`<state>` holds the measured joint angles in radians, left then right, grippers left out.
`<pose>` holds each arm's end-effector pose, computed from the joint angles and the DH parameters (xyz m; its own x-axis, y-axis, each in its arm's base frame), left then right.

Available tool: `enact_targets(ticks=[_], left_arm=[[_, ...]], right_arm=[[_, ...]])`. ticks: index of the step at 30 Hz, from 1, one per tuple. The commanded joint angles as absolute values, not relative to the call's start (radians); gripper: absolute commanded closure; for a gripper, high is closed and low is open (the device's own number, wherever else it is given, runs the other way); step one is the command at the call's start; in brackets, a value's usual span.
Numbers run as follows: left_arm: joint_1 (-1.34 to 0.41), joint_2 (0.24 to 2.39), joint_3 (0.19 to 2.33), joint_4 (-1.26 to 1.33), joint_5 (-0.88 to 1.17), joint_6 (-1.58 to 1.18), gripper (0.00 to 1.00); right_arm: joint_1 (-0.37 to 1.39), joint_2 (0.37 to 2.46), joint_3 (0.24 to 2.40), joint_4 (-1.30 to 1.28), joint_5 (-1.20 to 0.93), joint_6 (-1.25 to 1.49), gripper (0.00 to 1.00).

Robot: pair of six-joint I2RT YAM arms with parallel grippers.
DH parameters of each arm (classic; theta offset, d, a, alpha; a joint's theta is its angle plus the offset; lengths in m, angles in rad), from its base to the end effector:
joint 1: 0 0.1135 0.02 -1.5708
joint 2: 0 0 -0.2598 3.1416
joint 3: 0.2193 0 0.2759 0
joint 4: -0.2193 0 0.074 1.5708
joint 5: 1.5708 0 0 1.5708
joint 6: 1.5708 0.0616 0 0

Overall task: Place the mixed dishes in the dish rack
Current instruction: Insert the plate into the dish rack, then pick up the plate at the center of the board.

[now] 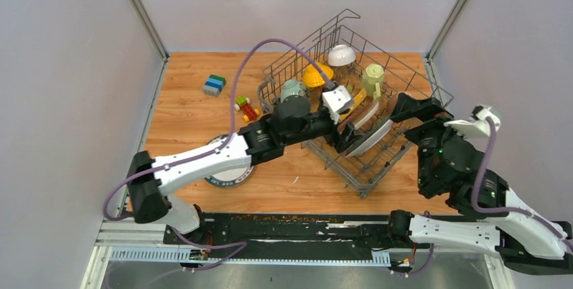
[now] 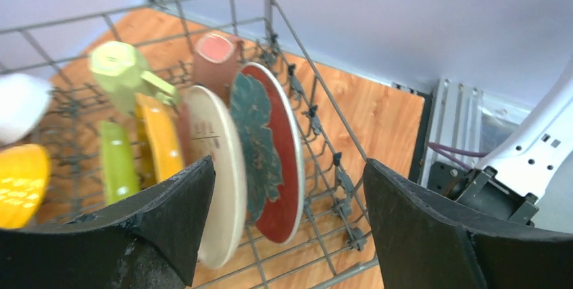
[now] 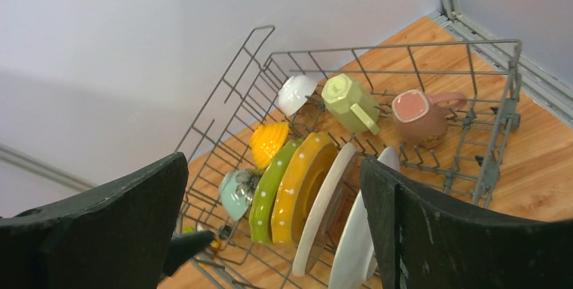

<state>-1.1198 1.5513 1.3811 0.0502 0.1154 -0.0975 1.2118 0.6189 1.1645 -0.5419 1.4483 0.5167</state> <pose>0.1787 -0.3853 0.3706 -0.1438 0.0751 -0.9868 0.9343 0.3390 -0.1104 0.0885 0.0618 0.4556 0.1169 0.4833 -0.8676 0.2031 0.8435 0.4972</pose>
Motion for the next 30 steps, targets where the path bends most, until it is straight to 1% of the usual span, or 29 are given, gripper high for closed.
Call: enact_targets(ticks=[1, 3, 4, 8, 12, 13, 16, 17, 21, 25, 28, 30], left_arm=[[-1.123, 1.373, 1.278, 0.106, -0.057, -0.035, 0.09], [-1.114, 1.302, 1.190, 0.101, -0.166, -0.025, 0.04], [-1.096, 1.257, 1.169, 0.093, -0.182, -0.027, 0.01], [-0.992, 1.131, 1.051, 0.039, -0.256, -0.075, 0.00], [-0.866, 1.006, 0.945, -0.041, -0.334, -0.144, 0.00], [-0.812, 0.987, 0.909, -0.055, -0.349, -0.173, 0.00], [-0.686, 0.893, 0.840, -0.124, -0.363, -0.246, 0.00], [-0.614, 0.877, 0.804, -0.137, -0.371, -0.288, 0.00], [-0.419, 0.796, 0.711, -0.222, -0.389, -0.438, 0.00], [-0.270, 0.739, 0.615, -0.275, -0.384, -0.575, 0.00], [-0.158, 0.720, 0.538, -0.271, -0.304, -0.663, 0.00], [-0.112, 0.720, 0.503, -0.268, -0.279, -0.704, 0.00]], right_arm=[[1.210, 0.725, 1.218, -0.550, 1.329, 0.478, 0.00], [1.209, 0.775, 1.245, -0.546, 1.255, 0.457, 0.00], [1.208, 0.801, 1.257, -0.539, 1.219, 0.436, 0.00], [1.202, 0.915, 1.290, -0.465, 1.039, 0.332, 0.00], [1.197, 1.020, 1.314, -0.422, 0.838, 0.337, 0.00], [1.195, 1.051, 1.322, -0.413, 0.784, 0.339, 0.00], [1.195, 1.158, 1.368, -0.403, 0.630, 0.345, 0.00], [1.194, 1.192, 1.383, -0.402, 0.573, 0.349, 0.00], [1.194, 1.330, 1.447, -0.402, 0.383, 0.359, 0.01], [1.192, 1.456, 1.476, -0.401, 0.245, 0.395, 0.06], [1.189, 1.539, 1.478, -0.407, 0.191, 0.438, 0.08], [1.181, 1.585, 1.479, -0.407, 0.140, 0.462, 0.14]])
